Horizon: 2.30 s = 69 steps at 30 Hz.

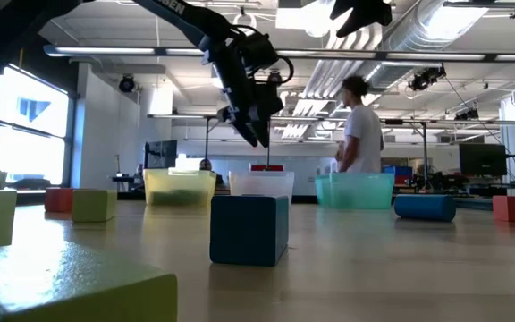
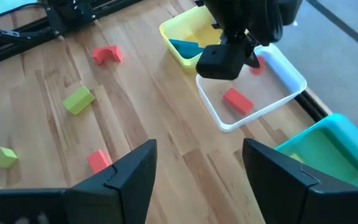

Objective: Sort & place blocks by color
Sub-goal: Put the green block into the blue bin

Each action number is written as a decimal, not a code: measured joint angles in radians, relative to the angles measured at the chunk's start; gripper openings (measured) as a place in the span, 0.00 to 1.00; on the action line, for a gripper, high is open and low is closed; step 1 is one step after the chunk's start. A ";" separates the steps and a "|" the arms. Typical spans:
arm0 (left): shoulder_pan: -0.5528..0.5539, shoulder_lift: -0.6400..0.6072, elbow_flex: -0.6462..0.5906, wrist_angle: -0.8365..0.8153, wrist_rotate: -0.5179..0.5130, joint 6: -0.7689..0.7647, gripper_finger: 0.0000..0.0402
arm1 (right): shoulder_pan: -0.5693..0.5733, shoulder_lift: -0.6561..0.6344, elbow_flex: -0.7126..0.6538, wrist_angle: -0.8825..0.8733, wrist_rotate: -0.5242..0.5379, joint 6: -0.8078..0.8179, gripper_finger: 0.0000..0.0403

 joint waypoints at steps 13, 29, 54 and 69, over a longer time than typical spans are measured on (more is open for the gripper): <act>-0.053 -0.127 0.001 -0.145 0.077 -0.027 0.47 | 0.006 0.000 0.000 -0.265 -0.016 0.265 0.56; -0.257 -0.396 0.002 -0.150 0.079 -0.029 0.47 | 0.230 0.015 0.001 -0.366 -0.235 0.353 0.56; -0.395 -0.400 0.001 -0.214 0.083 -0.045 0.47 | 0.684 0.400 0.001 -0.195 -0.215 0.082 0.56; -0.420 -0.400 0.001 -0.202 0.124 -0.192 0.47 | 0.838 0.477 -0.008 -0.231 -0.100 -0.167 0.56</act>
